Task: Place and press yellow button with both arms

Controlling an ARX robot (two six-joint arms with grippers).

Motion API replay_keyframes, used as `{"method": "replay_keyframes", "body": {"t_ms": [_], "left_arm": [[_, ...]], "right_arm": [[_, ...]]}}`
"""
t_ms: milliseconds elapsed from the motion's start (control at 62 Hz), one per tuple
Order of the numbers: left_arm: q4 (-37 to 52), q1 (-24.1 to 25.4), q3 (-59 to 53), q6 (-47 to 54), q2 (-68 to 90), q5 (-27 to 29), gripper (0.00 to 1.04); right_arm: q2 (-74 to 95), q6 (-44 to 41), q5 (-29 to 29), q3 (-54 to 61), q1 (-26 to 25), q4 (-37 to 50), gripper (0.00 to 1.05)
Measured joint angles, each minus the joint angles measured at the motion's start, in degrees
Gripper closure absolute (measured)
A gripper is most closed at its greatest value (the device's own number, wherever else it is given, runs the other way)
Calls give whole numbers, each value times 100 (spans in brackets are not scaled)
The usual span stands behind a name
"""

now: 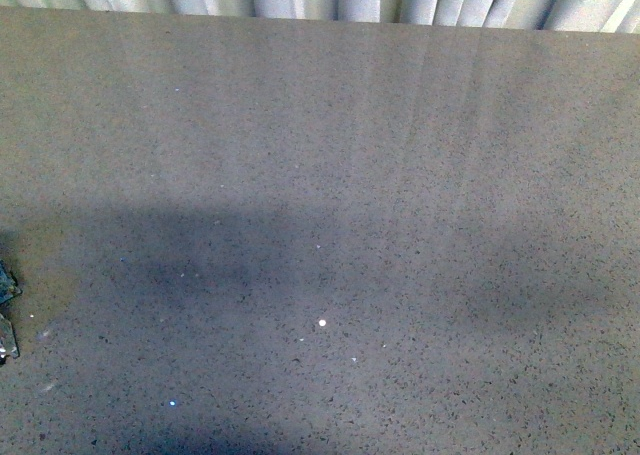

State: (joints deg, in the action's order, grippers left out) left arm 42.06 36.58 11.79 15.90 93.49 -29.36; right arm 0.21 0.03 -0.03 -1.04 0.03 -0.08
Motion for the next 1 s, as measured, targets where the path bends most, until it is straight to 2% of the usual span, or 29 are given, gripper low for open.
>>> {"method": "replay_keyframes", "body": {"t_ms": [81,177,258,306,774,1000], "left_arm": [[2,-7,0,20,0,0,30],[24,-28,0,61,0,-4,53],[37,-42,0,81,0,-4,65],[48,-48,0,94,0,-4,68],[48,-107,-79,251,-105,-70,69],[-778,26,358,262,-1019,-9,69]], "right_arm": [[0,0,0,0,0,0,9],[0,0,0,0,0,0,9],[0,0,0,0,0,0,9],[0,0,0,0,0,0,9],[0,0,0,0,0,0,9],[0,0,2,0,0,0,9]]}}
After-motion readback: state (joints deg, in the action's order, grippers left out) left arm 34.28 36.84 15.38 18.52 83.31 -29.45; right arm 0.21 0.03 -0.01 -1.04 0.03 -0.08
